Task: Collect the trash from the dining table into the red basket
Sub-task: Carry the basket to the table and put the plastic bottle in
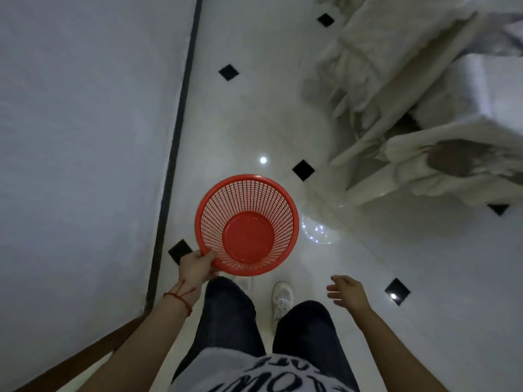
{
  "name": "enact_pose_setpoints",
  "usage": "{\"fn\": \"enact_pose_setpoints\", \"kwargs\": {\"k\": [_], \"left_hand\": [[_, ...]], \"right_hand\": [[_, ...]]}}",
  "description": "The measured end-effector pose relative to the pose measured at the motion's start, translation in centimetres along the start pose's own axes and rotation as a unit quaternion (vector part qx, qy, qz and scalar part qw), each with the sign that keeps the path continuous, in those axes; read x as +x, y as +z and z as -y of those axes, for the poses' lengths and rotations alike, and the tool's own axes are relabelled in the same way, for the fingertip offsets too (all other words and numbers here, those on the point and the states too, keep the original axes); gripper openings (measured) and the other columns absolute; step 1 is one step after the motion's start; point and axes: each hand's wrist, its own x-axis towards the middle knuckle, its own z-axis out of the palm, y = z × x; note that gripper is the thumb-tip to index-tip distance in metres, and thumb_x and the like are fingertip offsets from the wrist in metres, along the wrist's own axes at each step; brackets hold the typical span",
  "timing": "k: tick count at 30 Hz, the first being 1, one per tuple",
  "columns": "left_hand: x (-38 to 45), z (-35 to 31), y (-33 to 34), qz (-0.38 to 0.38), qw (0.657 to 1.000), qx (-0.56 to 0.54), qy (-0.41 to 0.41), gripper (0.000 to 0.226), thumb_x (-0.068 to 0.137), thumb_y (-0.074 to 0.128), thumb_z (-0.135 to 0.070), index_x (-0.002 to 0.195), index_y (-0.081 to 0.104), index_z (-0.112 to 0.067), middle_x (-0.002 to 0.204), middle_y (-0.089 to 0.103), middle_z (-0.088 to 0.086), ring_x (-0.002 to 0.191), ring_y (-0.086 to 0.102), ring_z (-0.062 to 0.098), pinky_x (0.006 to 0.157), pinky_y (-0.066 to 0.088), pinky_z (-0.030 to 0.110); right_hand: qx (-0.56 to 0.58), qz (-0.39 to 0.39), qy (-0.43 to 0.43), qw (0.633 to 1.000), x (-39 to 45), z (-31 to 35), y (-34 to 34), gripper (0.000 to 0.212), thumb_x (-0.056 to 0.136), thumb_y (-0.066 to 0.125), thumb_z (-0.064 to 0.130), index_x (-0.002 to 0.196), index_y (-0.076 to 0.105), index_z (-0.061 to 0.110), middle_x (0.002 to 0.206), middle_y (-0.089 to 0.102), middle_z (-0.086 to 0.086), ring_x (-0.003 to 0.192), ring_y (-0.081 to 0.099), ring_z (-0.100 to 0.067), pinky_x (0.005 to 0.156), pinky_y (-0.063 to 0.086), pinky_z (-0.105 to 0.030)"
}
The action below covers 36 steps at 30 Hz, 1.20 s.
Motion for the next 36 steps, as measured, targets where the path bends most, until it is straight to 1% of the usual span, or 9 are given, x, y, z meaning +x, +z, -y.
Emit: {"fn": "enact_pose_setpoints", "kwargs": {"k": [4,7,9,11,16,21,25,30,36], "left_hand": [[-3.8,-1.8,2.9,0.079,0.995,0.054,0.027,0.008,0.083,0.061,-0.013,0.076,0.061,-0.008,0.071,0.064,0.011,0.062,0.057,0.020,0.040,0.048,0.016],[-5.9,-3.0,4.9,0.119,0.986,0.106,0.046,0.009,0.079,0.062,-0.008,0.070,0.061,-0.005,0.055,0.064,0.008,0.057,0.057,0.021,0.043,0.047,0.019],[-6.9,-3.7,6.0,0.151,0.976,0.151,0.053,0.009,0.078,0.062,-0.006,0.070,0.061,-0.004,0.047,0.065,0.004,0.057,0.059,0.022,0.042,0.047,0.019],[-7.6,-4.4,7.1,0.176,0.964,0.188,0.061,0.007,0.079,0.061,-0.007,0.072,0.062,-0.004,0.054,0.066,0.008,0.058,0.062,0.023,0.042,0.047,0.020],[-10.1,-5.2,10.7,0.191,0.943,0.247,0.119,0.008,0.078,0.061,-0.007,0.070,0.064,-0.005,0.048,0.066,0.005,0.057,0.063,0.022,0.038,0.048,0.018],[-13.3,-3.1,15.8,0.194,0.939,0.243,0.149,0.010,0.079,0.060,-0.008,0.071,0.064,-0.003,0.046,0.065,0.004,0.056,0.061,0.024,0.040,0.046,0.021],[-16.2,0.0,21.0,0.186,0.950,0.208,0.140,0.012,0.080,0.061,-0.010,0.070,0.063,-0.004,0.042,0.065,0.002,0.059,0.062,0.024,0.041,0.046,0.019],[-21.3,3.6,27.8,0.178,0.958,0.182,0.133,0.014,0.076,0.064,-0.008,0.064,0.061,-0.005,0.039,0.062,0.001,0.059,0.060,0.023,0.043,0.046,0.020],[-27.6,4.6,36.8,0.221,0.942,0.206,0.146,0.012,0.078,0.064,-0.010,0.068,0.063,-0.005,0.045,0.065,0.002,0.061,0.059,0.021,0.047,0.047,0.023]], "right_hand": [[0.132,-0.070,0.012,0.989,-4.0,-1.7,-3.7,0.029,0.094,0.047,0.014,0.113,0.057,-0.004,0.096,0.060,-0.018,0.083,0.056,-0.028,0.063,0.045,-0.028],[0.224,-0.124,0.009,0.967,-6.5,-3.7,-5.9,0.028,0.093,0.046,0.015,0.114,0.056,-0.002,0.098,0.061,-0.018,0.087,0.058,-0.029,0.068,0.048,-0.030],[0.266,-0.154,0.013,0.951,-8.0,-5.6,-7.0,0.028,0.093,0.046,0.015,0.114,0.056,-0.002,0.100,0.061,-0.019,0.088,0.058,-0.030,0.079,0.049,-0.038],[0.304,-0.171,0.018,0.937,-9.2,-7.5,-7.9,0.028,0.093,0.047,0.015,0.114,0.057,-0.001,0.103,0.062,-0.021,0.090,0.059,-0.031,0.088,0.047,-0.042],[0.382,-0.202,0.015,0.902,-11.0,-11.6,-10.9,0.027,0.093,0.048,0.014,0.114,0.057,0.000,0.101,0.061,-0.019,0.092,0.059,-0.032,0.086,0.047,-0.040],[0.416,-0.206,-0.003,0.886,-10.3,-14.3,-16.0,0.025,0.093,0.048,0.014,0.112,0.058,0.000,0.100,0.062,-0.019,0.091,0.059,-0.032,0.087,0.047,-0.040],[0.396,-0.195,-0.035,0.896,-8.8,-15.3,-22.2,0.023,0.093,0.048,0.014,0.109,0.059,0.002,0.095,0.063,-0.017,0.088,0.060,-0.030,0.087,0.047,-0.039],[0.374,-0.195,-0.073,0.904,-8.7,-17.2,-31.0,0.021,0.093,0.046,0.015,0.104,0.061,0.003,0.082,0.064,-0.008,0.082,0.060,-0.026,0.072,0.049,-0.030],[0.373,-0.224,-0.095,0.896,-7.5,-17.9,-41.9,0.024,0.093,0.047,0.015,0.107,0.060,0.002,0.094,0.064,-0.017,0.080,0.060,-0.026,0.067,0.046,-0.025]]}}
